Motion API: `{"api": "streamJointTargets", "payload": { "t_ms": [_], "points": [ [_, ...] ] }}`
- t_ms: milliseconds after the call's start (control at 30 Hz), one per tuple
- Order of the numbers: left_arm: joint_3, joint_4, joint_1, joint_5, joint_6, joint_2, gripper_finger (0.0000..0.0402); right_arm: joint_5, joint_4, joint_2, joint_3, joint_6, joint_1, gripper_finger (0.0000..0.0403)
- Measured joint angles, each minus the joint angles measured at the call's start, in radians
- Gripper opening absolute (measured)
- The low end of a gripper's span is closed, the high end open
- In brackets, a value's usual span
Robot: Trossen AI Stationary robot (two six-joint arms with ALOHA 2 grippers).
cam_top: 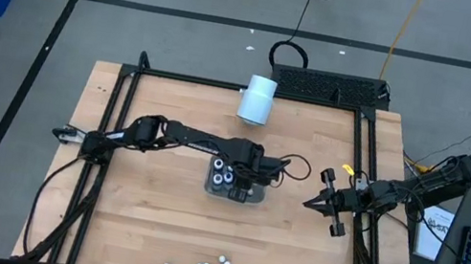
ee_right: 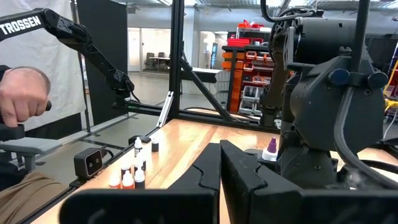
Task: Pick & Place food coloring
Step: Put the small yellow food coloring bottle into the gray bin, then put the small green food coloring bottle into the gray bin
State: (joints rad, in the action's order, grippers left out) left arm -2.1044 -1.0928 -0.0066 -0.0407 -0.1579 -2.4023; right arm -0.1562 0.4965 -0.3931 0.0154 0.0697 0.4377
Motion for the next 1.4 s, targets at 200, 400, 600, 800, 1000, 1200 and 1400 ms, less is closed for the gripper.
{"api": "streamJointTargets", "payload": {
  "t_ms": [200,400,600,800,1000,1200,1400],
  "points": [
    [-0.028,0.0,-0.021,0.008,-0.02,-0.003,0.016,-0.001,0.0,0.0,0.0,0.016,0.0,0.0],
    [-0.157,-0.055,-0.04,-0.022,-0.048,-0.002,0.0208,-0.002,0.0,0.0,0.0,0.024,0.0,0.0],
    [-0.201,-0.167,-0.076,-0.09,-0.012,0.107,0.0236,-0.001,0.0,0.0,0.0,0.023,0.0,0.0],
    [-0.199,-0.281,-0.127,-0.128,0.105,0.29,0.0238,-0.001,-0.001,0.0,0.0,0.022,0.0,0.0],
    [-0.199,-0.321,-0.225,-0.232,0.212,0.469,0.019,-0.002,-0.003,0.0,0.0,0.021,0.0,0.0],
    [-0.124,-0.328,-0.367,-0.37,0.369,0.609,0.0071,-0.001,-0.008,0.0,0.0,-0.005,0.0,0.0],
    [0.225,-0.196,-0.487,-0.416,0.438,0.784,0.0013,0.0,-0.011,-0.001,0.0,-0.005,0.0,0.0]
  ]
}}
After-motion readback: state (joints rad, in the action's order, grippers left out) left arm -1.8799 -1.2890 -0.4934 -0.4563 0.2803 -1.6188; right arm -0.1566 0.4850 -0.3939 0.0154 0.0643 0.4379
